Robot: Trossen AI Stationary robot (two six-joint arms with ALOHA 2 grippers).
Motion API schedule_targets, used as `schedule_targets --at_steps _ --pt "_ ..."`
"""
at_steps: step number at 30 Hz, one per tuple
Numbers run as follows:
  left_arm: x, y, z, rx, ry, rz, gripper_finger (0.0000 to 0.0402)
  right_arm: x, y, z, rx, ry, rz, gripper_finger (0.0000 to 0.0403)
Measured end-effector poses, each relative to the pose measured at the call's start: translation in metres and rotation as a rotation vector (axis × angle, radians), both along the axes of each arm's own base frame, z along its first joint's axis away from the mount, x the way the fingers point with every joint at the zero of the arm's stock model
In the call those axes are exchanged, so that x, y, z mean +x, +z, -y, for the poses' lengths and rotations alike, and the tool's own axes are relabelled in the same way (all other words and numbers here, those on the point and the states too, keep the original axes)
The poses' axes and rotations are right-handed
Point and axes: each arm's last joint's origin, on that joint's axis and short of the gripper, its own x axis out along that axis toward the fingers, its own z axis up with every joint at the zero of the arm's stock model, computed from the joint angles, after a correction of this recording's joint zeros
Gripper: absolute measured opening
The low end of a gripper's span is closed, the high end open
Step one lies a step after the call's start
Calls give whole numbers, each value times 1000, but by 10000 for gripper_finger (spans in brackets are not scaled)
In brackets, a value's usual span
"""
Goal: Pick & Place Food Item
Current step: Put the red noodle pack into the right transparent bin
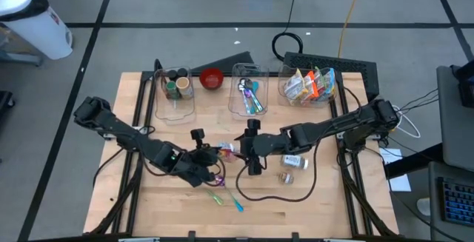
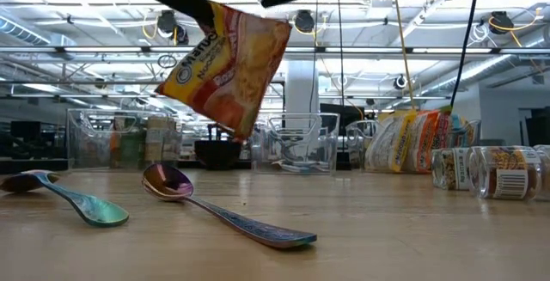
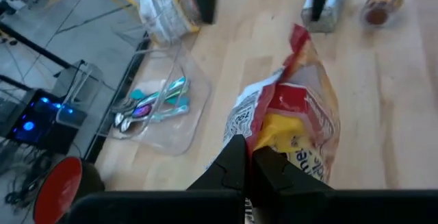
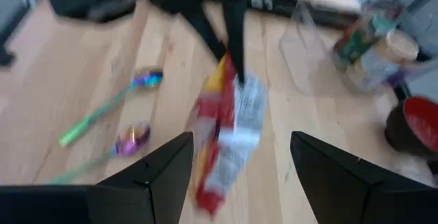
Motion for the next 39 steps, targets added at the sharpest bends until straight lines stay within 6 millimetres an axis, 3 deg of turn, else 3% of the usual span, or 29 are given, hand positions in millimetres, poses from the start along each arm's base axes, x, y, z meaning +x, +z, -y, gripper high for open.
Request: schedule_targets --at_steps 12,26,31,39 --pt "3 5 6 6 -46 44 1 2 -28 5 34 -5 70 238" --pt "7 8 6 3 -54 79 0 4 -29 5 139 42 110 230" --pt "7 8 6 8 -57 79 0 4 -29 5 138 41 109 181" --pt "9 8 3 8 -47 82 0 4 -30 5 135 38 102 49"
